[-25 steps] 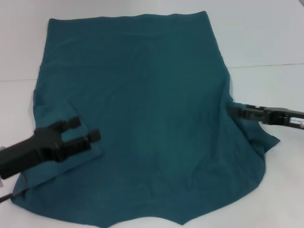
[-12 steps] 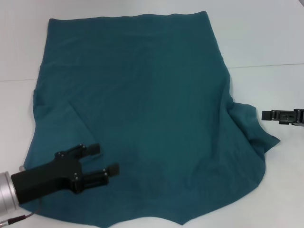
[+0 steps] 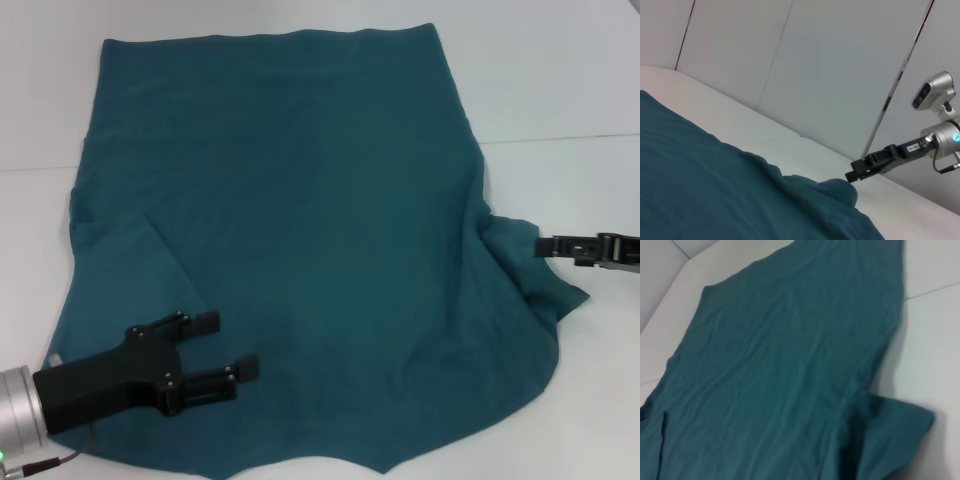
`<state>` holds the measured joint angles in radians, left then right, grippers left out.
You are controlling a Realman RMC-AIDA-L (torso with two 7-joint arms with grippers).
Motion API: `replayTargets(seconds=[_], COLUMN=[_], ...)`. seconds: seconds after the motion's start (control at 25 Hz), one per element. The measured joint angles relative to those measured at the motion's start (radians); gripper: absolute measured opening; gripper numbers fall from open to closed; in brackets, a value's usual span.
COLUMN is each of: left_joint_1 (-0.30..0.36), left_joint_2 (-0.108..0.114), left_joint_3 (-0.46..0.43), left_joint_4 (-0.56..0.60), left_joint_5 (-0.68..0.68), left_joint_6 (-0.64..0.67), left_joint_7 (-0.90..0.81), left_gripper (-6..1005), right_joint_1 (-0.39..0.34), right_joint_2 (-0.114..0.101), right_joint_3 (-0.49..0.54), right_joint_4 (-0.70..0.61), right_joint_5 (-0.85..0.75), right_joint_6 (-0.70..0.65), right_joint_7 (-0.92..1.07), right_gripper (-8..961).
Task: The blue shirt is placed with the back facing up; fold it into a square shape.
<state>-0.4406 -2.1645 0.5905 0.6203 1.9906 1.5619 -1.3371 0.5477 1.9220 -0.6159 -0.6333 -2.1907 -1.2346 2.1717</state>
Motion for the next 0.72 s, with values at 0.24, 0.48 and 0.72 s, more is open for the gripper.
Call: replayTargets(seconds=[0.24, 0.48, 0.72], left_joint_1=[-0.001, -0.003, -0.004], left_joint_2=[0.001, 0.002, 0.004], left_joint_3=[0.001, 0.002, 0.002], left_joint_4=[0.004, 0.007, 0.009], left_joint_5=[0.025, 0.050, 0.056], left_joint_6=[0.002, 0.003, 0.009], left_joint_7=[0.000, 0.001, 0.001], left_gripper=[947, 947, 947], right_joint_1=[0.020, 0.027, 0.032], right_joint_2=[0.033, 0.038, 0.041], right_joint_3=[-0.017, -0.024, -0.026], right_joint_4=[0.002, 0.013, 0.028], right_joint_5=[0.000, 0.000, 0.000], right_joint_6=[0.032, 0.041, 0.056], right_joint_7=[-0.005, -0.006, -0.005], right_gripper=[869, 865, 803])
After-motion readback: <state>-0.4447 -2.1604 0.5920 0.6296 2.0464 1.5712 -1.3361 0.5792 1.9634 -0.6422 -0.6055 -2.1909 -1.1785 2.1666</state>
